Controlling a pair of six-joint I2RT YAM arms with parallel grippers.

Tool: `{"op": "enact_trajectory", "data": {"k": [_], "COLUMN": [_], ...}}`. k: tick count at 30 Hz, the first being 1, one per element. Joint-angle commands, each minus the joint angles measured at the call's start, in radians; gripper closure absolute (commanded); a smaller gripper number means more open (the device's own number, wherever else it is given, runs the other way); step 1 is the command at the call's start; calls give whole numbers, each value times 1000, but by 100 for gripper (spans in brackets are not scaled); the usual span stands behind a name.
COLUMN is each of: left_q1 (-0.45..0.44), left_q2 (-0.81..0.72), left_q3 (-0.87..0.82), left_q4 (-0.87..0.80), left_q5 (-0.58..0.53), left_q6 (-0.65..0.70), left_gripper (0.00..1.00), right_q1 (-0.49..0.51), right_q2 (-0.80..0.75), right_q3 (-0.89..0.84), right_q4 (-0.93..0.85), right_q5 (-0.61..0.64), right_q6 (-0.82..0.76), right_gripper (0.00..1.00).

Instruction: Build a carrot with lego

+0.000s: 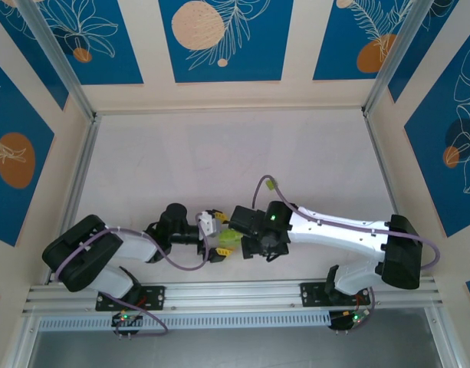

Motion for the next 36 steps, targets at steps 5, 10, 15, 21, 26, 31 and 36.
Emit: {"op": "enact_trajectory", "data": {"k": [5,10,15,21,26,31,36], "left_q1": [-1,-1,-1,0,-1,-1,-1], "left_q2": [-14,-12,-4,-1,2,2,8], "left_q3": [-3,-1,4,7,10,12,21], "left_q4": [13,11,8,2,-3,-7,-21], "left_q5": [17,17,17,23,29,35,54], "left_q6": [-7,-6,-3,-3,-2,0,4], "left_gripper": [1,1,1,1,1,1,1], "right_q1": [-75,-122,-155,-201,-242,-267,-280], "right_q2": [15,27,53,73,100,145,187], "right_q3": [-27,-33,-30,-22,1,43,92], "right_q4": [40,49,73,83,91,104,104], "right_q5": [-35,-34,-32,-14,1,0,6], "right_q6": [-19,-50,-83,-116,-147,-189,-210], "right_gripper": [26,27,27,27,28,28,28]}}
